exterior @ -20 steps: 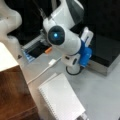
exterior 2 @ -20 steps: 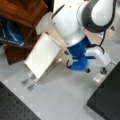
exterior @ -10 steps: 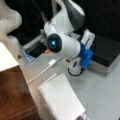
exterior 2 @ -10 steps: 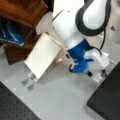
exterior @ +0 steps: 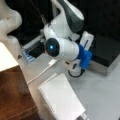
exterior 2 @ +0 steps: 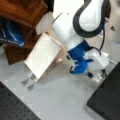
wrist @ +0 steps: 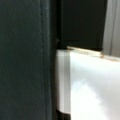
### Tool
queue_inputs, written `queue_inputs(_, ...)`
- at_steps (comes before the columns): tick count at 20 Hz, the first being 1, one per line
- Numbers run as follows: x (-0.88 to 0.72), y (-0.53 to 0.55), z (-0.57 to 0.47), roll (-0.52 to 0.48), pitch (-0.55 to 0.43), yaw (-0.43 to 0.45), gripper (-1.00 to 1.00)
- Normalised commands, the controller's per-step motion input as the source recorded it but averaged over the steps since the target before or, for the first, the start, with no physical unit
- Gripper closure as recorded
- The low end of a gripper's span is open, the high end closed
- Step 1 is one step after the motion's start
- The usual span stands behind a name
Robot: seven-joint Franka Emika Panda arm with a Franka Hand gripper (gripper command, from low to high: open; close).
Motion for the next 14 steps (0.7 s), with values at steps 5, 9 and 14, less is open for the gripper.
queue_inputs(5,-0.22,-0.03,-0.17,0.275,-0.074,-0.112,-1.0)
queue_inputs(9,-0.24,-0.03,-0.16,0.315,-0.087,-0.17,-1.0)
queue_inputs(14,-0.19,-0.05,-0.13,0.262,-0.092,-0.165,-1.0)
